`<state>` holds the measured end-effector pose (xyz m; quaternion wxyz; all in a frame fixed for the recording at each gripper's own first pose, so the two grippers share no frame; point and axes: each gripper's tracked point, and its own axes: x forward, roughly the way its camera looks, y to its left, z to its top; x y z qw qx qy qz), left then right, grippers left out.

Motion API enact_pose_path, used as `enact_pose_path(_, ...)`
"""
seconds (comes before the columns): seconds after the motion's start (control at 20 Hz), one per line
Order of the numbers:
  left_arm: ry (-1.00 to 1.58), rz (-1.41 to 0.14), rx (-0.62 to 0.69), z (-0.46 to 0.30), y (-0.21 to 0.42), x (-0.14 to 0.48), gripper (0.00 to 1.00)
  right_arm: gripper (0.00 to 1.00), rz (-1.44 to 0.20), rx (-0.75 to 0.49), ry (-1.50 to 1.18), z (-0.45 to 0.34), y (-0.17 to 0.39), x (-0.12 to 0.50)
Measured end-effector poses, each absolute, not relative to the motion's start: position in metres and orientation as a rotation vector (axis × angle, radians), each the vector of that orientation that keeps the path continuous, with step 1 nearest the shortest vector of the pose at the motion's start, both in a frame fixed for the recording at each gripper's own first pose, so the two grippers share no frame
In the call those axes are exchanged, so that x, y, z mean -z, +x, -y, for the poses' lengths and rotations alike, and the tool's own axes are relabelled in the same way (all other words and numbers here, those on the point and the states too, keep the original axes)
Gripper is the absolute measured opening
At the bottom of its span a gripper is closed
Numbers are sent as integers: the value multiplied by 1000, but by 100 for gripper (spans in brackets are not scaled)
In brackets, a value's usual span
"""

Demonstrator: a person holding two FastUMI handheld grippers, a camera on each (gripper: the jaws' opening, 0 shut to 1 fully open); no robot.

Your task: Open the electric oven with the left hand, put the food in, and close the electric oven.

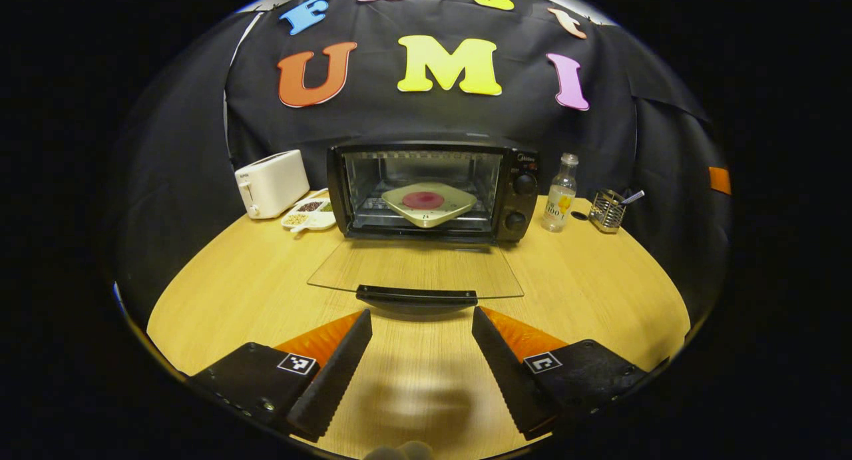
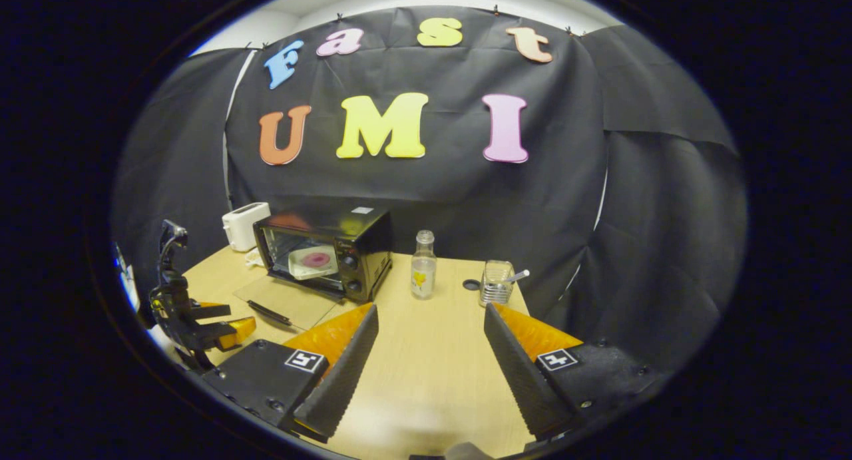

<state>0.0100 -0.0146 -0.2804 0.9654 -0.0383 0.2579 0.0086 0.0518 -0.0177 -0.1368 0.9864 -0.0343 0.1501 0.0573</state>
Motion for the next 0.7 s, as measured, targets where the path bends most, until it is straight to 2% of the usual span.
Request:
enact_pose_path(0.05, -71, -539, -10, 17, 13, 289, 97, 96, -313, -109, -76, 18, 51, 141)
enact_pose_path(0.1, -71, -553, -4, 18, 15, 296, 97, 100, -323, -104, -80, 19, 50, 143)
enact_pose_path(0.15, -75, -569, 4, 20, 18, 304, 97, 96, -327, -102, -81, 19, 50, 144)
enact_pose_path(0.5, -46, -617, 13, 19, 32, 330, 97, 96, -340, -66, -79, 22, 48, 144)
enact_pose_path(0.55, -45, -624, 13, 18, 34, 334, 97, 100, -342, -58, -80, 22, 48, 146)
enact_pose_path(0.65, -36, -621, 11, 15, 38, 336, 97, 100, -349, -49, -83, 21, 47, 148)
enact_pose_path(0.7, -29, -620, 14, 15, 40, 336, 97, 96, -352, -47, -84, 21, 47, 148)
